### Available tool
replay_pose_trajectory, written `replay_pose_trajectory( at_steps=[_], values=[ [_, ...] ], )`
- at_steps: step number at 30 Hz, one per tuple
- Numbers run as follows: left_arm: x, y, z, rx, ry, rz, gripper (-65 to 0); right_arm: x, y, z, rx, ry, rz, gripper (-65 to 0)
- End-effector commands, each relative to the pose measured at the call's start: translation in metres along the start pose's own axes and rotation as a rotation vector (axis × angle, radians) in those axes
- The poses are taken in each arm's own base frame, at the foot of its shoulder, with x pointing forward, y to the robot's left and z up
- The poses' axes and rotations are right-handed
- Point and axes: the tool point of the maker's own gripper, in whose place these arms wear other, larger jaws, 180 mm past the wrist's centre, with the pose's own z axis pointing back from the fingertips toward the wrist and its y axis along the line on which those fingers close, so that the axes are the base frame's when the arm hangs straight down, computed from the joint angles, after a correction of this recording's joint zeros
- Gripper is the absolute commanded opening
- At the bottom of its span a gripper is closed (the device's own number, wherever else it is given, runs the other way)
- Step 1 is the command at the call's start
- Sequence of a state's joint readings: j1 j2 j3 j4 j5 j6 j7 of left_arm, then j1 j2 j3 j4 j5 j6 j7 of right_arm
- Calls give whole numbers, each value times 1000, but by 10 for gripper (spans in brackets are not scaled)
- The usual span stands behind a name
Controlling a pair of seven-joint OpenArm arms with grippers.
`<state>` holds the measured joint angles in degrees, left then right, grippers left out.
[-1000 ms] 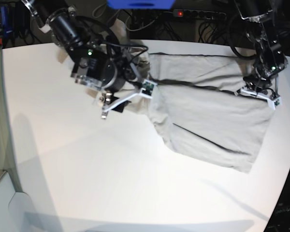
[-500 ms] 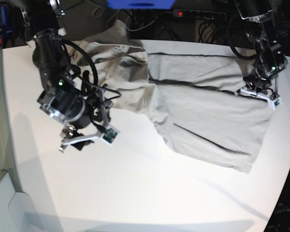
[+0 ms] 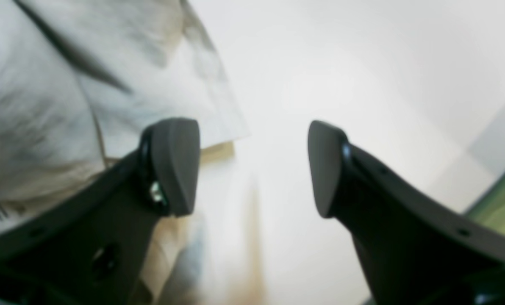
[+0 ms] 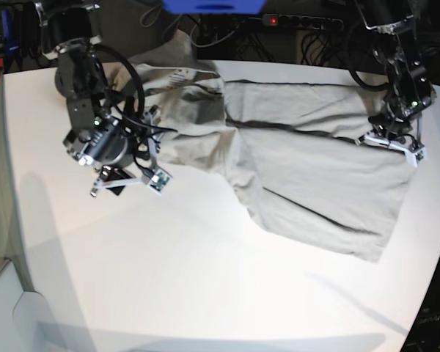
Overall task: Layout the t-shirt on the table in an organized manner, then fold the t-shirt properly
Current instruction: 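Release the shirt with the right gripper and regrasp a nearby fold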
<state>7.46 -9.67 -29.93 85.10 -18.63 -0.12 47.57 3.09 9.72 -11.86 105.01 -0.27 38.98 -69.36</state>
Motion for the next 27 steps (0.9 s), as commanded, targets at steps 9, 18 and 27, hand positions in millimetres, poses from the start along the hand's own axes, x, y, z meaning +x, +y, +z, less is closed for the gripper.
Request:
replay_pose_trajectory(
  at_steps=[9,18,27],
  values=[
    [9,3,2,10,-19,3,-646,-9,-24,-1,-29,-9,-129,-242],
    [10,3,3,10,-22,3,-646,10,-10,-2,7,-61,-200,-242],
    [7,9,4,21,-18,-4,-646,-11,-27,0,-22,-67,-410,-219]
  ],
)
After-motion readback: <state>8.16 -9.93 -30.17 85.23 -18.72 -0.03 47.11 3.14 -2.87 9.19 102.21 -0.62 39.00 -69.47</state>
